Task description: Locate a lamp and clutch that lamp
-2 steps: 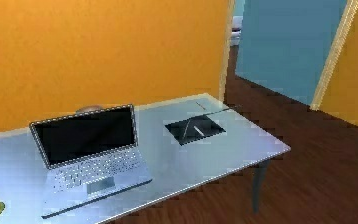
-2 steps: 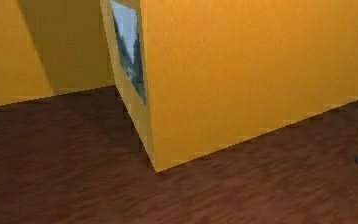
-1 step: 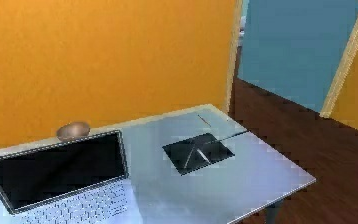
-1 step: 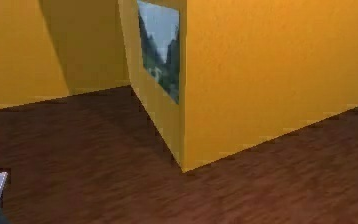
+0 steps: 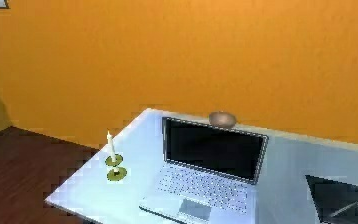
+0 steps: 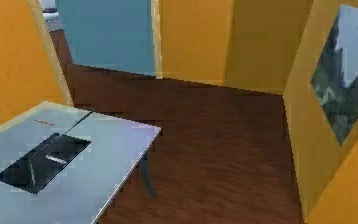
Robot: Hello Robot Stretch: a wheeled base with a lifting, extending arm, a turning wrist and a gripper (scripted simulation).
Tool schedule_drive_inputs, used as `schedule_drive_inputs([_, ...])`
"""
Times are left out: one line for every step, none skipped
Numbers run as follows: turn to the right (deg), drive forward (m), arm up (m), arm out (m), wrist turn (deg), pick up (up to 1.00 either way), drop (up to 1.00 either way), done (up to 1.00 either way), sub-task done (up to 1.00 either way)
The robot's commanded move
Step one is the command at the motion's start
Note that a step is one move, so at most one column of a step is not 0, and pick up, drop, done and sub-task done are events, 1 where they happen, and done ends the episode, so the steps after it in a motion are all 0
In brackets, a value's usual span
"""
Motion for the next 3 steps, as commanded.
schedule_drive_inputs([-45.0, 0.0, 0.0, 0.0, 0.0, 0.0, 0.0, 0.0, 0.0])
schedule_drive_inputs([-45.0, 0.0, 0.0, 0.0, 0.0, 0.0, 0.0, 0.0, 0.0])
schedule_drive_inputs([-18.0, 0.0, 0.0, 0.0, 0.0, 0.0, 0.0, 0.0, 0.0])
